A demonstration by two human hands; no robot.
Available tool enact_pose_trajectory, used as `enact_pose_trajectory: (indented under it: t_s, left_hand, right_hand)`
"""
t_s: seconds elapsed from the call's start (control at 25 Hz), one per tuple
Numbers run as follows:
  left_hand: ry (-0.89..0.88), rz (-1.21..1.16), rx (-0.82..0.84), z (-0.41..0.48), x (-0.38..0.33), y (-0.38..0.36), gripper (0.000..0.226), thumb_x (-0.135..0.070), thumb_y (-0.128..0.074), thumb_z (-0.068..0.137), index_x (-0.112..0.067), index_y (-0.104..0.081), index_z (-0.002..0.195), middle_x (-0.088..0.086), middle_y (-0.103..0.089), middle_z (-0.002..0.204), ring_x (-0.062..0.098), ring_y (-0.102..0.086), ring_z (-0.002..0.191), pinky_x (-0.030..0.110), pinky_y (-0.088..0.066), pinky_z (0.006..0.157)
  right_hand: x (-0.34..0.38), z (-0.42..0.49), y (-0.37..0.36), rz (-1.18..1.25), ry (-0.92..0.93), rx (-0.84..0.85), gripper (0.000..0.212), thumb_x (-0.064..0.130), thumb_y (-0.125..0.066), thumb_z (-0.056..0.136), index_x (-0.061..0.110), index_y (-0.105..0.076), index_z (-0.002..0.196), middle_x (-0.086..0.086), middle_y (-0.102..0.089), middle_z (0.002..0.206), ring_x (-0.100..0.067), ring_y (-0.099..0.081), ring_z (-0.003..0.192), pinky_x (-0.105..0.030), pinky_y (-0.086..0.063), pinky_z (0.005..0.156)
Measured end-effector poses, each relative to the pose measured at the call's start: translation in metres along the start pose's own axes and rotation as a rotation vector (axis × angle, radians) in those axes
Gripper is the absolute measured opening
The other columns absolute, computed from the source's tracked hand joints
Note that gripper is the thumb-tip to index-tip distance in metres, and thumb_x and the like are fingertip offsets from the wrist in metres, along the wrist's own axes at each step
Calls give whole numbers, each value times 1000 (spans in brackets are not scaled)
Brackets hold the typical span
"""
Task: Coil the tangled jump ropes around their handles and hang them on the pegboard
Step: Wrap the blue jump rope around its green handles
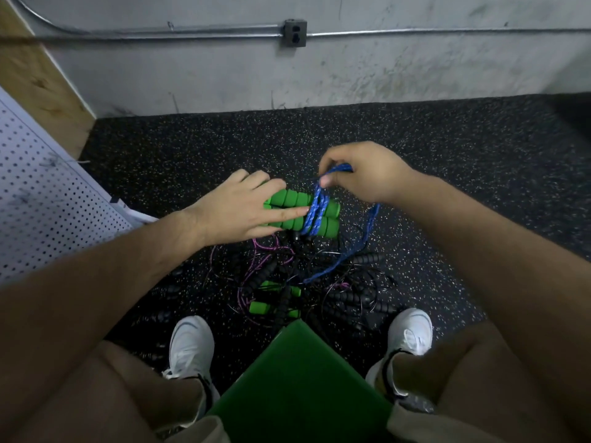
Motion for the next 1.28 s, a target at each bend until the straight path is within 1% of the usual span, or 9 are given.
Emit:
enact_pose_trajectory:
  t_s: [0.2,0.36,0.48,0.56,0.64,0.76,0.92,1.12,1.28]
  left_hand:
    - [5,-81,-85,0,-7,15,69,-50,-52,98,-35,-19,157,19,-49,130,36,-53,105,46,-46,78]
    - [89,-102,-145,-9,-13,27,64,-51,-46,101,-31,-22,158,18,-50,130,36,-52,107,47,-45,80]
    - [213,-104,-190,-8,-14,46,65,-51,-48,100,-30,-24,157,18,-53,128,36,-55,106,47,-47,80]
    - [252,-45,-168,-6,-6,59,64,-51,-44,100,-32,-22,158,17,-52,127,36,-54,105,47,-46,79]
    - [281,36,-107,-8,9,66,66,-50,-47,98,-34,-23,157,16,-52,126,36,-53,101,47,-44,76]
    - [348,83,-18,-8,24,61,72,-48,-57,91,-36,-29,155,15,-54,121,36,-52,97,46,-43,73]
    - [376,40,28,-3,33,38,82,-47,-73,83,-37,-32,153,12,-57,118,34,-53,93,46,-45,71]
    - [209,-34,-46,15,23,27,73,-50,-61,89,-34,-29,153,5,-55,122,28,-53,97,43,-47,73]
    - [170,-88,-119,23,13,27,80,-52,-56,90,-21,-25,157,5,-57,125,26,-55,101,43,-49,76]
  right_hand:
    - [-17,0,-10,247,-53,47,12,29,-69,93,23,-75,102,20,-69,95,19,-58,78,-9,-42,77]
    - [-16,-3,-27,591,-146,101,15,17,-66,96,13,-76,107,6,-77,99,0,-69,86,-17,-53,85]
    - [4,-18,-38,800,-197,134,22,7,-56,100,18,-70,87,10,-74,75,-5,-67,68,-21,-54,65]
    - [27,-33,-56,764,-213,207,24,21,-51,104,18,-64,85,8,-63,68,-9,-56,61,-25,-48,60]
    - [50,-42,-67,805,-225,228,27,32,-46,106,21,-69,100,9,-54,67,-6,-47,56,-21,-41,55]
    - [68,-37,-44,554,-176,188,34,29,-43,107,6,-68,111,5,-57,70,-5,-50,57,-20,-40,53]
    - [77,-34,3,240,-29,176,32,36,-49,104,17,-72,95,2,-62,67,-7,-51,52,-26,-42,53]
    - [44,-26,32,-106,76,-43,24,39,-51,102,25,-69,98,10,-66,85,-10,-59,76,-32,-48,68]
    - [14,-13,34,-111,63,-104,19,41,-57,99,28,-71,100,10,-69,96,-13,-61,90,-37,-52,78]
Point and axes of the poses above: each hand's wrist, its own z-axis towards the middle knuckle, its own y-axis out of the back of the hand, x = y × z, the point moved 1 cm from there along z, towards the middle knuckle
